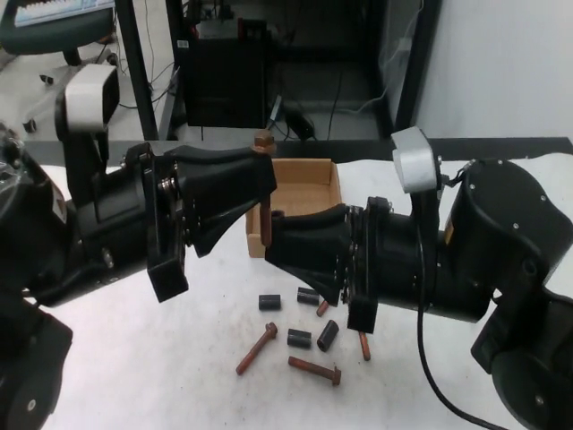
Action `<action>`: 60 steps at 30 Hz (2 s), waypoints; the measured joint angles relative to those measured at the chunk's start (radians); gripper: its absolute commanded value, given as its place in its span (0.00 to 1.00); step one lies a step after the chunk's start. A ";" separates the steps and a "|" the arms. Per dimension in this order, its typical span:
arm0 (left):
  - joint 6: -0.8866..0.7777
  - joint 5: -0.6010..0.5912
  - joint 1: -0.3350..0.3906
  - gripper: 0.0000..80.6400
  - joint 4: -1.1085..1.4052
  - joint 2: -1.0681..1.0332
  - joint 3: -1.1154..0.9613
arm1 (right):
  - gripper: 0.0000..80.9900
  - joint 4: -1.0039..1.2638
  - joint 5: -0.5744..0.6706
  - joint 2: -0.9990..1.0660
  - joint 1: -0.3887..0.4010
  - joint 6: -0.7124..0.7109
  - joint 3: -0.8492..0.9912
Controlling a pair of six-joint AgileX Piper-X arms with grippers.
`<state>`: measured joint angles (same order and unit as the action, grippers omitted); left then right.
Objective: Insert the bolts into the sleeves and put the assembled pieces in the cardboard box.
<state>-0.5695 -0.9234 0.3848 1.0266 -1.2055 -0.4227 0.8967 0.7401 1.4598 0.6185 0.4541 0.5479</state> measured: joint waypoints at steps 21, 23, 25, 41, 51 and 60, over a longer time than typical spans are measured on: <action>0.008 0.092 0.002 0.00 0.000 0.000 0.000 | 0.01 -0.165 0.048 0.000 0.035 -0.130 0.018; 0.008 0.090 0.002 0.00 0.000 0.000 0.000 | 0.01 -0.145 0.044 0.000 0.034 -0.132 0.018; 0.008 0.086 0.002 0.00 0.000 0.000 0.000 | 0.01 -0.112 0.042 0.000 0.034 -0.132 0.018; 0.042 0.080 0.002 0.00 -0.031 0.000 0.000 | 0.01 -0.060 0.042 0.000 0.034 -0.115 0.018; 0.061 0.080 0.002 0.00 -0.045 0.000 0.000 | 0.01 -0.053 0.044 0.000 0.034 -0.114 0.018; 0.061 0.086 -0.001 0.00 -0.053 0.000 0.000 | 0.01 -0.053 0.051 0.000 -0.002 -0.114 0.018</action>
<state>-0.5084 -0.8377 0.3841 0.9731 -1.2055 -0.4227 0.8441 0.7916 1.4598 0.6163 0.3403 0.5657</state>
